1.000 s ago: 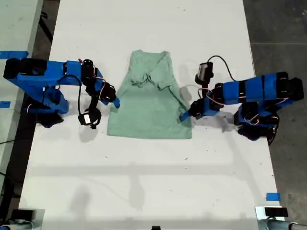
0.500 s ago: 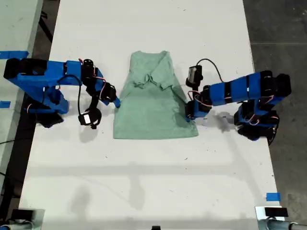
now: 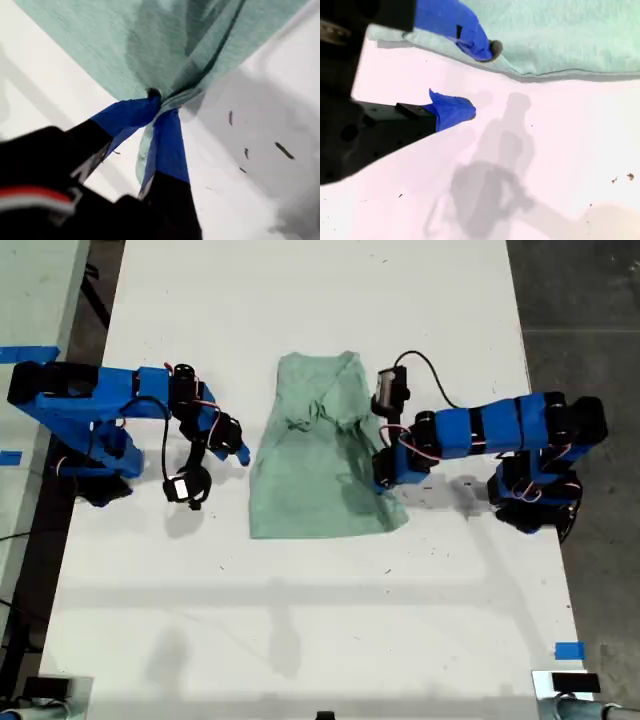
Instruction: Fold tshirt
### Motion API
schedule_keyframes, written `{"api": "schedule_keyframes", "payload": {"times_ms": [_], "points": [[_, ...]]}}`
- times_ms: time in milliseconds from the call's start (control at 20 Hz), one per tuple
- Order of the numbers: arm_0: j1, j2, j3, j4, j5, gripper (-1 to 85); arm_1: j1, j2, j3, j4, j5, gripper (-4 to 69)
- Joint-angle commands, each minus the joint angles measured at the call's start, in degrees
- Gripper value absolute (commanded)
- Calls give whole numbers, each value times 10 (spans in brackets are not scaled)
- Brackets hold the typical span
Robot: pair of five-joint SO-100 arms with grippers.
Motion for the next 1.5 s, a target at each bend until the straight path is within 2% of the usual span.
{"api": "schedule_keyframes", "payload": {"times_ms": [0,250,300,400,450,500,750,1000,1100,1250,1450], "points": [[14,5,-43,5,-9,123,-25,-76,-152,-40,11,-19],[21,4,-47,11,-15,128,-7,-241,-247,-91,25,-21],[22,3,-47,11,-17,135,-1,-264,-243,-105,31,17],[22,-1,-46,11,-18,144,4,-315,-250,-129,24,272],[22,-3,-46,11,-18,147,3,-330,-265,-116,25,320],[22,-3,-47,11,-18,149,1,-330,-278,-100,23,427],[25,-3,-49,14,-20,157,-5,-221,-352,62,9,416],[40,-3,-69,29,-25,164,-6,-49,-308,155,-3,403],[52,-4,-73,22,-34,163,-4,4,-236,159,13,403],[69,-35,-69,-8,-54,170,-6,71,-145,133,34,403],[69,-131,-64,-102,-56,184,-8,121,-83,104,46,396]]}}
